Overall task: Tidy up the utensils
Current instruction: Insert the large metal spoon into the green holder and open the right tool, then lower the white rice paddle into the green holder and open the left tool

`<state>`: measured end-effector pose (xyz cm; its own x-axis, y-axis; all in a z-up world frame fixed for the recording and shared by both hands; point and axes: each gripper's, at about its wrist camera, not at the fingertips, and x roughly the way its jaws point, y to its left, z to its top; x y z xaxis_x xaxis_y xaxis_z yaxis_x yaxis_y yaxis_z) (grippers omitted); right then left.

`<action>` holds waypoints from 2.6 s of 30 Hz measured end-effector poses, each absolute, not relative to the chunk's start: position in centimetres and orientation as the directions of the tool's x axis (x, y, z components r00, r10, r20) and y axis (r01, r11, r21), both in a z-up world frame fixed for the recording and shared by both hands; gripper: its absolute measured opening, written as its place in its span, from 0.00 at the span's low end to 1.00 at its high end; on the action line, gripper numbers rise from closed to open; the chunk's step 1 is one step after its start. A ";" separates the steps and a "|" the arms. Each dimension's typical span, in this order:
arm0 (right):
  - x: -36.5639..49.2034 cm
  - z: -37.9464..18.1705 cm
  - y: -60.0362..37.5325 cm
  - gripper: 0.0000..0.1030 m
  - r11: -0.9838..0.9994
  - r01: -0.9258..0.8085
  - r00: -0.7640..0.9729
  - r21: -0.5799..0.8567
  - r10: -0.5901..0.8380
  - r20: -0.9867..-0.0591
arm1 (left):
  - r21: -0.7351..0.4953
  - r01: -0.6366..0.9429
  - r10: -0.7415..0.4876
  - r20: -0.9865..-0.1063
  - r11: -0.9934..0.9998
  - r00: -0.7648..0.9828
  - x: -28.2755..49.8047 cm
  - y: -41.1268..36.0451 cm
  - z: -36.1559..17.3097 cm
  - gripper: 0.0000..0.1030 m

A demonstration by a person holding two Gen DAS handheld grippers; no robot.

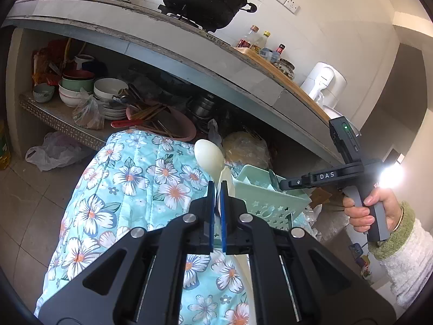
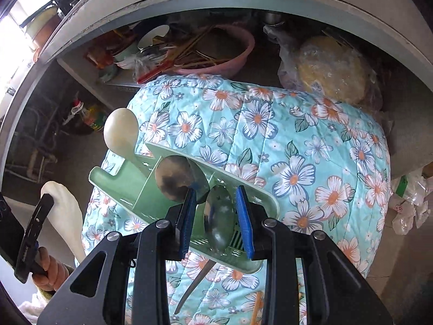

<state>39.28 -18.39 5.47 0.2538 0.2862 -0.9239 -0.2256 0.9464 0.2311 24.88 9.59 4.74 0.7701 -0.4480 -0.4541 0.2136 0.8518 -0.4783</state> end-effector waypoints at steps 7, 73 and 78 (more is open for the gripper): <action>38.8 5.0 -17.7 0.29 0.958 -0.232 0.226 0.166 0.219 -0.949 | -0.500 0.222 -0.467 -0.442 0.837 0.766 25.0 10.2 4.4 0.03; 33.2 13.3 -15.2 0.03 0.937 -0.151 0.793 -0.316 -0.077 -0.605 | -0.518 0.188 -0.456 -0.459 0.835 0.762 24.8 11.5 3.7 0.03; 33.6 11.5 -17.8 0.03 0.979 -0.180 0.699 -0.092 0.062 -0.713 | -0.511 0.198 -0.462 -0.463 0.836 0.756 24.8 10.9 3.8 0.03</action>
